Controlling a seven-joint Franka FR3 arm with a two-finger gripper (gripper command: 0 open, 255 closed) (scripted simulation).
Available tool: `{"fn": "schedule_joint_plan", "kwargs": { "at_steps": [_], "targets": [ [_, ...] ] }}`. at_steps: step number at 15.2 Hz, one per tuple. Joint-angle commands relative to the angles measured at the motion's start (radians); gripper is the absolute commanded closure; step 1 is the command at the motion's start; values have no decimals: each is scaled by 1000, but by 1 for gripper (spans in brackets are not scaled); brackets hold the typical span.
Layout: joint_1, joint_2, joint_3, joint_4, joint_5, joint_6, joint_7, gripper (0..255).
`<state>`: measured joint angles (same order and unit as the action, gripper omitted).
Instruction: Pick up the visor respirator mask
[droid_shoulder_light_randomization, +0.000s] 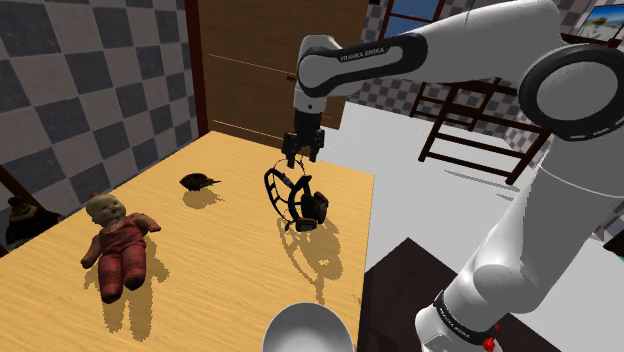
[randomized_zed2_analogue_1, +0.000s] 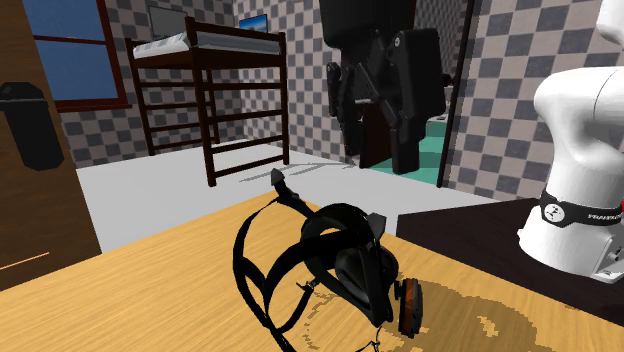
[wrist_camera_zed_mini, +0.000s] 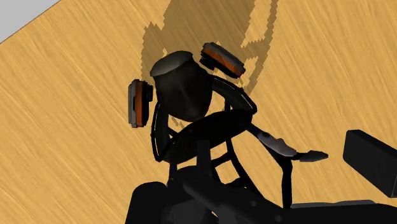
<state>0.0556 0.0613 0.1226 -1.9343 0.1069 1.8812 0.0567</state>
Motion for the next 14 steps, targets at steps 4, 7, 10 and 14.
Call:
{"fn": "schedule_joint_plan", "kwargs": {
  "at_steps": [4, 7, 10, 14],
  "targets": [
    [21, 209, 17, 193, 9, -17, 14, 0],
    [30, 284, 22, 260, 10, -19, 18, 0],
    [30, 297, 22, 238, 10, 16, 14, 0],
    [32, 315, 21, 214, 9, 57, 10, 0]
  ]
}}
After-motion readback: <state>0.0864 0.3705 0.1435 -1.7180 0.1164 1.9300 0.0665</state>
